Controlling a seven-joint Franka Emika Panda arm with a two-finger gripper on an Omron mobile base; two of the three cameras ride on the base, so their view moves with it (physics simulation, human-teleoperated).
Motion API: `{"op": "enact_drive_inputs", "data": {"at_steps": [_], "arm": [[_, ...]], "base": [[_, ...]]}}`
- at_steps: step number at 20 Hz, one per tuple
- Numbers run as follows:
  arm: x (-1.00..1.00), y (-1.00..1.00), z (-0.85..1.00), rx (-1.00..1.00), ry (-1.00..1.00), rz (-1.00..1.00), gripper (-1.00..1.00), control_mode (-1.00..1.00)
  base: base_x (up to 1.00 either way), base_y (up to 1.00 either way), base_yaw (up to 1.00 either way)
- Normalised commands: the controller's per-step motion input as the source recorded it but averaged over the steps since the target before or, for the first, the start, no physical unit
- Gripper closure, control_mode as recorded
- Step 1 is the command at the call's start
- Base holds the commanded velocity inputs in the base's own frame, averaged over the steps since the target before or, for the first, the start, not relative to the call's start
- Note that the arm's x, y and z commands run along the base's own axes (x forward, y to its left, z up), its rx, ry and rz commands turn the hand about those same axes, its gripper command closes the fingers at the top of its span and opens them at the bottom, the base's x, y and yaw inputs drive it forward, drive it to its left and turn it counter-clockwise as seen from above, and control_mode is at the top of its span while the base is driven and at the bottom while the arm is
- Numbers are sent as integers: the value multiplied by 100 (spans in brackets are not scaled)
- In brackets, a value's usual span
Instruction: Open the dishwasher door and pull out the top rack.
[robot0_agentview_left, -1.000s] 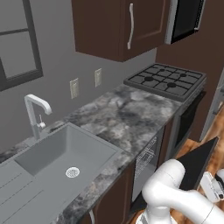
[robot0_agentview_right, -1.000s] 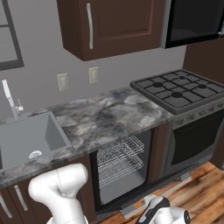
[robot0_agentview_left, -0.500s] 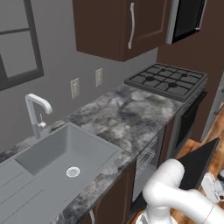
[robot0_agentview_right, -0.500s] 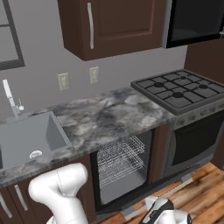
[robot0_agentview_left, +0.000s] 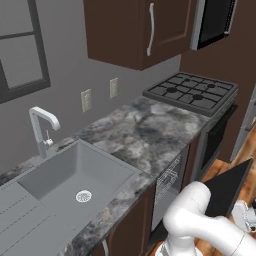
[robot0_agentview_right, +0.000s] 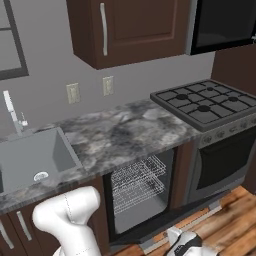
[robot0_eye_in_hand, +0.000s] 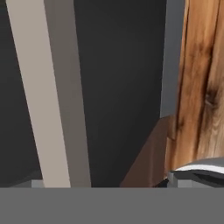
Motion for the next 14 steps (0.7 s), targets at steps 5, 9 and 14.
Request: {"op": "enact_drive_inputs", "data": {"at_steps": [5,9,14], "arm": [[-49,-54,72,7,-15,5,-100,-100],[-53,-94,7,1,-2,2,-100,-100],[-51,-97,-11,-2,4,2,-100,-100]], "base": [[0,0,0],[0,0,0],[0,0,0]]}}
